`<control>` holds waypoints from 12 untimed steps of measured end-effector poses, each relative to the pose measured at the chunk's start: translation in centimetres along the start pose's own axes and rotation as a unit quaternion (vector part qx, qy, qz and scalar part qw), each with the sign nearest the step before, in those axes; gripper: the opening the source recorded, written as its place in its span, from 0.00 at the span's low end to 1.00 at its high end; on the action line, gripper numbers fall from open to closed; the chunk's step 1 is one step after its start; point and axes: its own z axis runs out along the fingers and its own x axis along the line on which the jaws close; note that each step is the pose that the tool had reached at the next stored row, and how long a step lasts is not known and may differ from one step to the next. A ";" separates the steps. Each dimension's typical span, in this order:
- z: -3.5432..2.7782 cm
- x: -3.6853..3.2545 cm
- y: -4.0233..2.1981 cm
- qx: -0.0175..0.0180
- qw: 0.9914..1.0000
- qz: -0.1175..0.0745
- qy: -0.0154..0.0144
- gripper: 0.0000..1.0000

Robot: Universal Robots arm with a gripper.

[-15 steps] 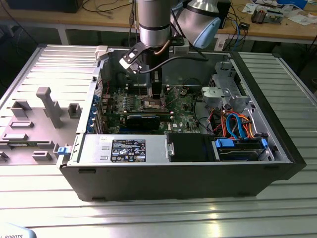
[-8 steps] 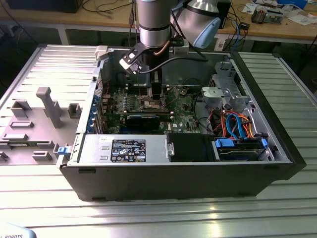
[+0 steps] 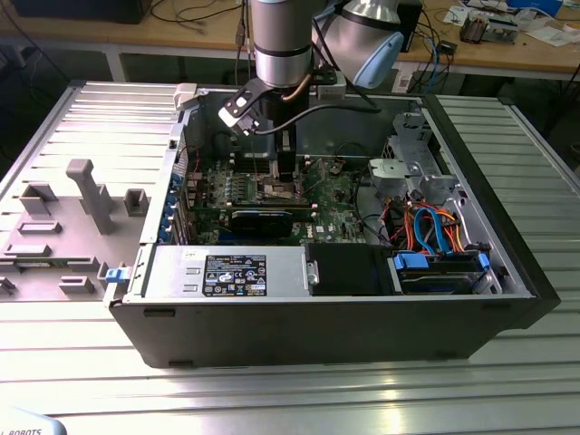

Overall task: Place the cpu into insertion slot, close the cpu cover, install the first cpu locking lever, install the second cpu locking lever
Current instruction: 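Place the cpu into insertion slot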

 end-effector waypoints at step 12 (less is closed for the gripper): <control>2.33 0.00 -1.14 -0.005 1.000 -0.005 0.001 0.54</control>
